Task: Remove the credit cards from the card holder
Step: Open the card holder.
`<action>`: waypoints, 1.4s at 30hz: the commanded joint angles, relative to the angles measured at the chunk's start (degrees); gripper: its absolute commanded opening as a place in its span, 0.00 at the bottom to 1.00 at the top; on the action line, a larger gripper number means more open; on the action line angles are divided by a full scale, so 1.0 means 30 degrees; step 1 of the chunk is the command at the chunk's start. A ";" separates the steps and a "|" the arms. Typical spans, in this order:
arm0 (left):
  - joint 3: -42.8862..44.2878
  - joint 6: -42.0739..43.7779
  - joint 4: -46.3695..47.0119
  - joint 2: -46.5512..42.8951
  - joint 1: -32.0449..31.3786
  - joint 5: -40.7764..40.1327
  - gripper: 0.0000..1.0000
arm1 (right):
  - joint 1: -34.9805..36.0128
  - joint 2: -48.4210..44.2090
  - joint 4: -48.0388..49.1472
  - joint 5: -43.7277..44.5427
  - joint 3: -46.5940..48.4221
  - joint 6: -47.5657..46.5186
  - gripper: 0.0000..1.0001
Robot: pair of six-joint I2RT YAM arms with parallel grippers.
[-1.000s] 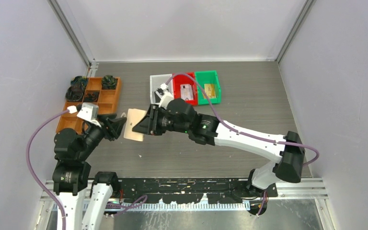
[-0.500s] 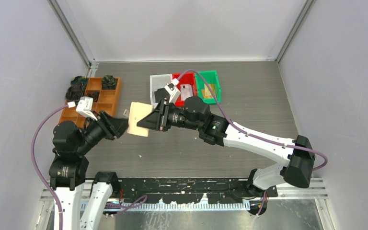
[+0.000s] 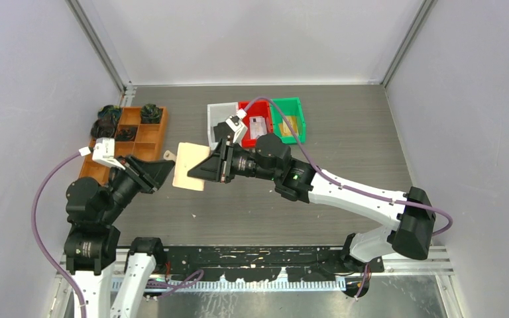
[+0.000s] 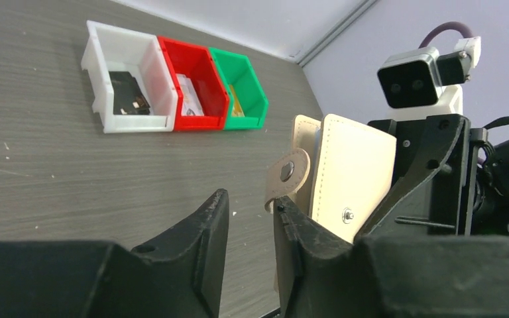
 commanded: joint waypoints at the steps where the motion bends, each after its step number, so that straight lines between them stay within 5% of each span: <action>1: 0.0964 -0.0369 0.1308 -0.0039 -0.0057 -0.0081 0.35 | 0.0113 -0.0283 0.2489 -0.0540 0.0362 0.0379 0.01; 5: 0.0730 -0.0948 0.1577 0.0191 -0.0057 0.1270 0.40 | 0.0103 -0.0079 0.2681 -0.0755 0.0494 0.0540 0.01; 18: -0.0311 -0.0749 0.2406 0.0452 -0.0053 -0.0770 0.41 | 0.0114 0.0094 0.3090 -0.1250 0.0745 0.0951 0.01; 30: -0.0010 -0.1082 0.3626 0.0237 -0.0058 -0.1024 0.00 | 0.0094 0.0353 0.3244 -0.1386 0.0996 0.1150 0.01; 42: -0.0320 -0.1238 0.3117 -0.0413 -0.0058 0.0026 0.14 | 0.0111 0.0232 0.3782 -0.1263 0.0855 0.1472 0.01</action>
